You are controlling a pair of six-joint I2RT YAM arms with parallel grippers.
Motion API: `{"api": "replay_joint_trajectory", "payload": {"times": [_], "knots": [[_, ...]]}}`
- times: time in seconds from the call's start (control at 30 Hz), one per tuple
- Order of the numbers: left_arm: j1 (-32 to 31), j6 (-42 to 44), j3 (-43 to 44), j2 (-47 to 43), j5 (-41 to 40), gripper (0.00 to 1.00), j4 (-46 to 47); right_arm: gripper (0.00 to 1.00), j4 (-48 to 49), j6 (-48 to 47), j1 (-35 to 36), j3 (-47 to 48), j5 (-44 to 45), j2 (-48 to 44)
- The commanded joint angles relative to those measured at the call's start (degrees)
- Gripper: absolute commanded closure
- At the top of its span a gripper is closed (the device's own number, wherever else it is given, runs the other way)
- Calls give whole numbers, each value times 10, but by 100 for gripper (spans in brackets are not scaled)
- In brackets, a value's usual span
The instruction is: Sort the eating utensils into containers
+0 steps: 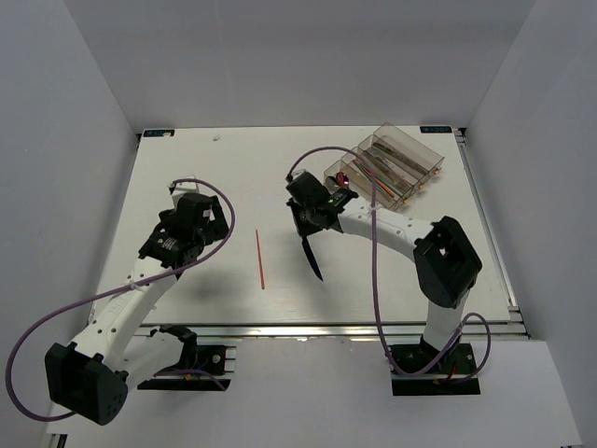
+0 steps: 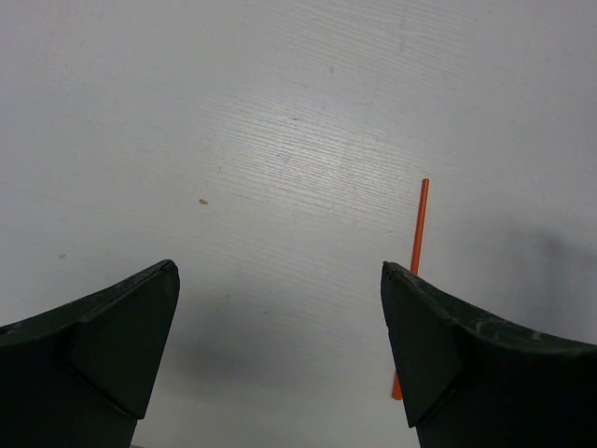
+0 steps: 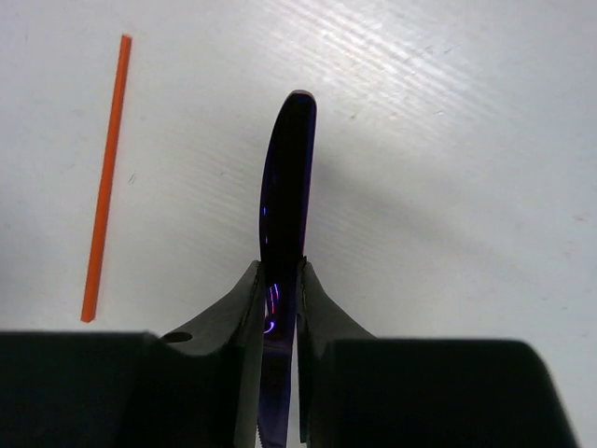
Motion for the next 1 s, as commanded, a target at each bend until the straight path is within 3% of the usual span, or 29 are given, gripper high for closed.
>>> {"api": "replay_joint_trajectory", "payload": {"times": [0.0,0.17,0.33,0.5,0.6,0.7,0.83,0.97], "knots": [[2,5,1,-13,5,2,10,100,9,-38,-15,3,20,-17],[2,6,1,-11,10,2,12,100,10,-171,-94,54,19,-33],[2,7,-1,-17,14,2,14,100,-41,-324,-182,180,-125,2],[2,8,-2,-15,22,2,17,100,-102,-472,-257,326,-75,79],[2,10,-2,-4,31,2,19,100,-7,-540,-300,325,35,109],[2,11,-3,4,38,2,20,100,95,-628,-323,327,79,148],[2,14,-3,23,53,2,23,100,120,-651,-364,406,28,218],[2,16,-3,33,60,2,24,100,201,-677,-392,371,9,230]]}}
